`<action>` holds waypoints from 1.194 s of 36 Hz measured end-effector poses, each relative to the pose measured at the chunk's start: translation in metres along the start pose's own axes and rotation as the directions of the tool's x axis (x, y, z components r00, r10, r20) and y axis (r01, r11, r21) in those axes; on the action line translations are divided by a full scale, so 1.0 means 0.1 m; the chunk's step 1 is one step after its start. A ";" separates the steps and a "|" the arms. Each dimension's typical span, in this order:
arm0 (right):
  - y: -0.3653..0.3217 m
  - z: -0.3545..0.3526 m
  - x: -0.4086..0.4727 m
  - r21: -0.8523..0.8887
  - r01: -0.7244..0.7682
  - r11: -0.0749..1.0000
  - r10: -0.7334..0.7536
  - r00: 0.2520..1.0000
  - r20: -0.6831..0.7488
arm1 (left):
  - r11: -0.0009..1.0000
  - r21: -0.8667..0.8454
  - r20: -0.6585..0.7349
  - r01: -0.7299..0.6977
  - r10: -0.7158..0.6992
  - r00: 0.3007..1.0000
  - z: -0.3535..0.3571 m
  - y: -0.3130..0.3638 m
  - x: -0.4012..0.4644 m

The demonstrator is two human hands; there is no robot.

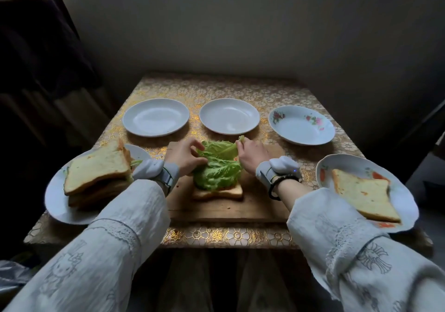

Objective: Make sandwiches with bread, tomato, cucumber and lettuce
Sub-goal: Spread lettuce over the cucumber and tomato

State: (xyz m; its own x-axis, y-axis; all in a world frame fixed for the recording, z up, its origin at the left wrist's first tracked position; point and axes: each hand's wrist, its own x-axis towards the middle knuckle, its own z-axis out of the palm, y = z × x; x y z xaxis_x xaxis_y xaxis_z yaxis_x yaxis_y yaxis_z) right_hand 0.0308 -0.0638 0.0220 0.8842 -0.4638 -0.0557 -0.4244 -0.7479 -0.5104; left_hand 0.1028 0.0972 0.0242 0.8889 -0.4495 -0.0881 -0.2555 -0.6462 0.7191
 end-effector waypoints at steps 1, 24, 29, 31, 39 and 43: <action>0.01 0.01 -0.01 0.000 0.012 1.000 -0.012 1.000 0.006 | 0.998 0.049 -0.039 -0.035 0.037 0.999 0.02 -0.03 0.00; -0.23 -0.19 0.01 0.618 -0.038 0.785 0.120 0.988 -0.092 | 0.954 0.285 -0.002 -0.095 0.100 0.995 0.17 -0.06 -0.08; -0.23 -0.20 -0.09 0.364 0.123 0.923 -0.042 0.974 -0.223 | 0.993 0.109 -0.124 -0.045 0.058 0.991 0.15 -0.05 -0.06; -0.23 -0.22 -0.18 0.155 0.231 0.961 -0.179 0.940 -0.289 | 0.994 -0.108 -0.151 -0.011 -0.006 0.988 0.13 0.03 -0.07; 0.01 0.02 -0.48 -0.248 0.556 0.793 -0.597 0.792 -0.131 | 0.869 -0.481 -0.083 0.119 -0.180 0.980 0.12 0.21 -0.13; 0.05 0.09 -0.61 -0.146 0.587 0.797 -0.602 0.793 -0.097 | 0.873 -0.478 -0.109 0.091 -0.161 0.981 0.17 0.17 -0.19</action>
State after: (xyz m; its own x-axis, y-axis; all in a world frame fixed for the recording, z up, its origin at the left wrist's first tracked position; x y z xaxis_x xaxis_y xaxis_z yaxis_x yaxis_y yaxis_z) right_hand -0.0231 -0.0351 0.0155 0.9375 0.0362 0.3461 0.1522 -0.9370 -0.3143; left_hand 0.0753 0.0841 0.0268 0.9545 -0.2695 -0.1276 0.0394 -0.3102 0.9499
